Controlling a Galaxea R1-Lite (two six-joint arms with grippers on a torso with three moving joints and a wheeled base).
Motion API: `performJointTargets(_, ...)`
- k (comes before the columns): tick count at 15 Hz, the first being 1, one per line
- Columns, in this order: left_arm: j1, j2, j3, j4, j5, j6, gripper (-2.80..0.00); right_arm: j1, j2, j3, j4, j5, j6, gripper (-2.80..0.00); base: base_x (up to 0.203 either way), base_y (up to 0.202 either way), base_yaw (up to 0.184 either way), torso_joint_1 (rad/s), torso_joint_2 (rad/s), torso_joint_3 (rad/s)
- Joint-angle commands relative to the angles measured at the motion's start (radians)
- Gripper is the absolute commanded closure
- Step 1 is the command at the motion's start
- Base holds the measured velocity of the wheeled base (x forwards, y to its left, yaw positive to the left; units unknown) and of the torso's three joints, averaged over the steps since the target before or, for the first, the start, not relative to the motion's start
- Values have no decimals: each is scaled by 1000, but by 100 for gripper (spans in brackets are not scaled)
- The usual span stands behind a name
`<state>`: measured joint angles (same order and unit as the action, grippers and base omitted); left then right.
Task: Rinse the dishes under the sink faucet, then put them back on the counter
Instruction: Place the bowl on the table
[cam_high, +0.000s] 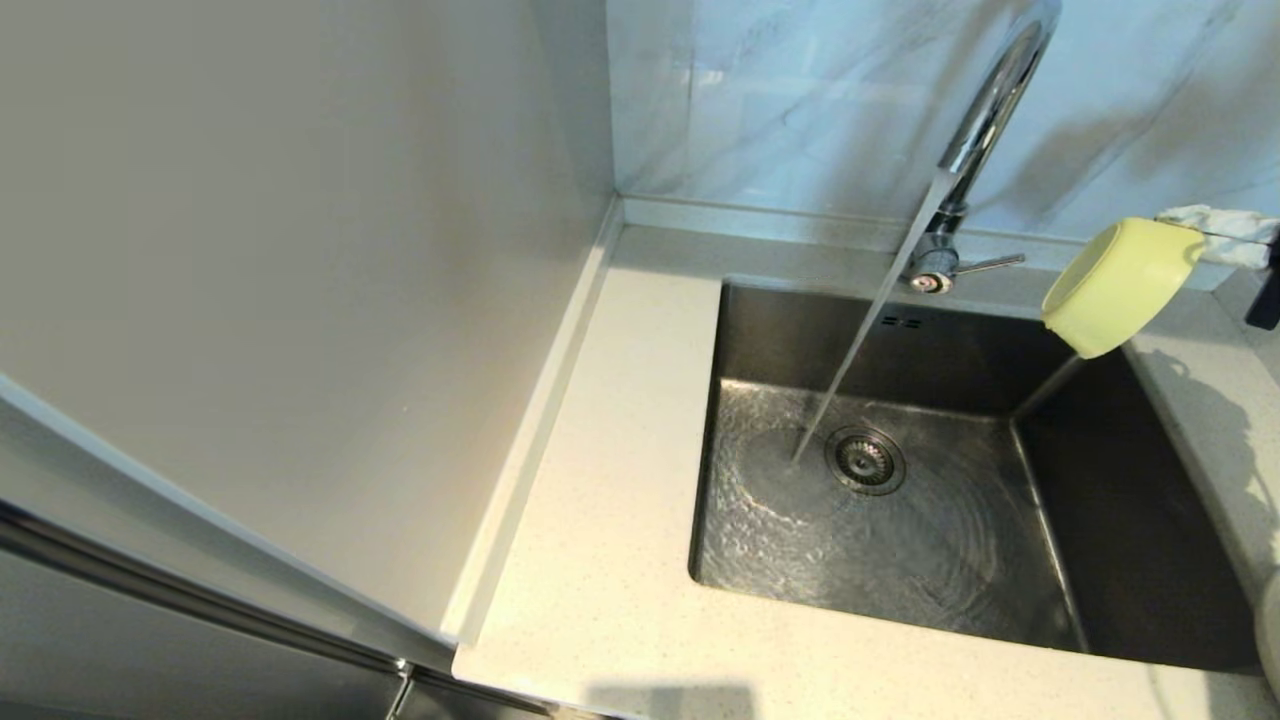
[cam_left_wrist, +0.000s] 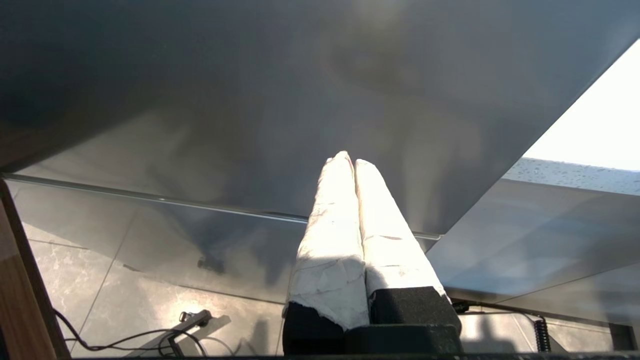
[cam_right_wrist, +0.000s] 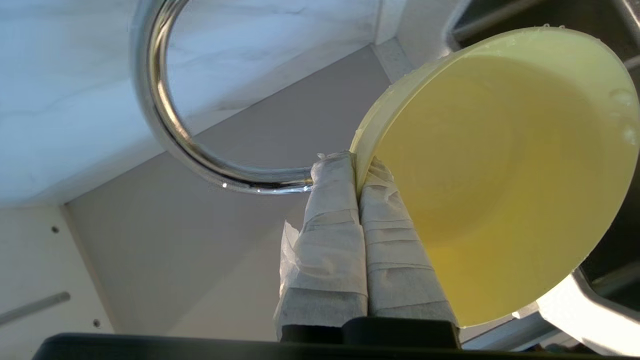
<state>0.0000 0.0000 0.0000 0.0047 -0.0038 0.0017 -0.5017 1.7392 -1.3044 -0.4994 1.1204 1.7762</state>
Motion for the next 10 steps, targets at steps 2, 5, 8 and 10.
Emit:
performJointTargets(2,0,0,0,0,1,0,0,-15,-28,-199,-6,15,5,0,0,0,0,0,0,0)
performJointTargets(5,0,0,0,0,-1,0,0,-32,-43,-392,0,20,1,0,0,0,0,0,0,0)
performJointTargets(8,0,0,0,0,-1,0,0,-36,-57,-232,79,19,-3,0,0,0,0,0,0,0)
performJointTargets(10,0,0,0,0,-1,0,0,-36,-73,-106,198,16,-7,0,0,0,0,0,0,0)
